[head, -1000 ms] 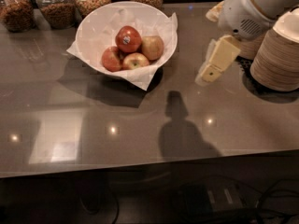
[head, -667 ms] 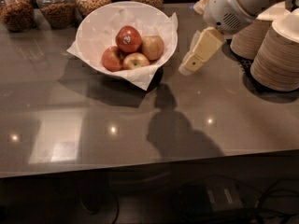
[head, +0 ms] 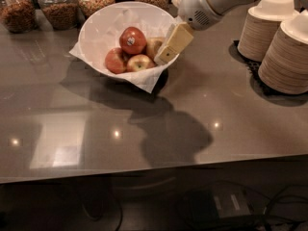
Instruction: Pick apple from white bowl
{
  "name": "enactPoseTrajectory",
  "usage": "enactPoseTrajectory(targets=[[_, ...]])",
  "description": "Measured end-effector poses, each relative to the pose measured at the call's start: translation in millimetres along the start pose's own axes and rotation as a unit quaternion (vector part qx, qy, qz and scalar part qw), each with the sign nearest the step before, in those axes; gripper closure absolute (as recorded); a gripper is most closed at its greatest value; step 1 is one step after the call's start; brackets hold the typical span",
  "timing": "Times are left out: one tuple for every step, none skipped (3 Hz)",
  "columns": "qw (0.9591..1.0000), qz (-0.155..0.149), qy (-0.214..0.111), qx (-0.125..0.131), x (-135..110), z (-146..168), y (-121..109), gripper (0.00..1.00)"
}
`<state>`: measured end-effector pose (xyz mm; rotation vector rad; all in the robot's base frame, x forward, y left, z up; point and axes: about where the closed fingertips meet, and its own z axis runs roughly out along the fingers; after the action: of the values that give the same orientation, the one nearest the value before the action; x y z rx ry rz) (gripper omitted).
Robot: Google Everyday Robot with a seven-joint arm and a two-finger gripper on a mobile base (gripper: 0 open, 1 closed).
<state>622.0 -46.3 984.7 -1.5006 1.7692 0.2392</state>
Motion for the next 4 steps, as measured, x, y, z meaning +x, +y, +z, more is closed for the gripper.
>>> enactPoseTrajectory(targets=[[1.0000, -0.001, -0.005, -0.007, -13.9, 34.3, -15.3, 0.00], [0.9998, -0.002, -0.007, -0.017, -28.6, 61.1, -23.0, 0.00], [0.9996, -0.005, -0.006, -0.028, -39.1, 78.3, -23.2, 0.00], [0.9992, -0.007, -0.002, -0.039, -42.6, 97.0, -19.2, 0.00]])
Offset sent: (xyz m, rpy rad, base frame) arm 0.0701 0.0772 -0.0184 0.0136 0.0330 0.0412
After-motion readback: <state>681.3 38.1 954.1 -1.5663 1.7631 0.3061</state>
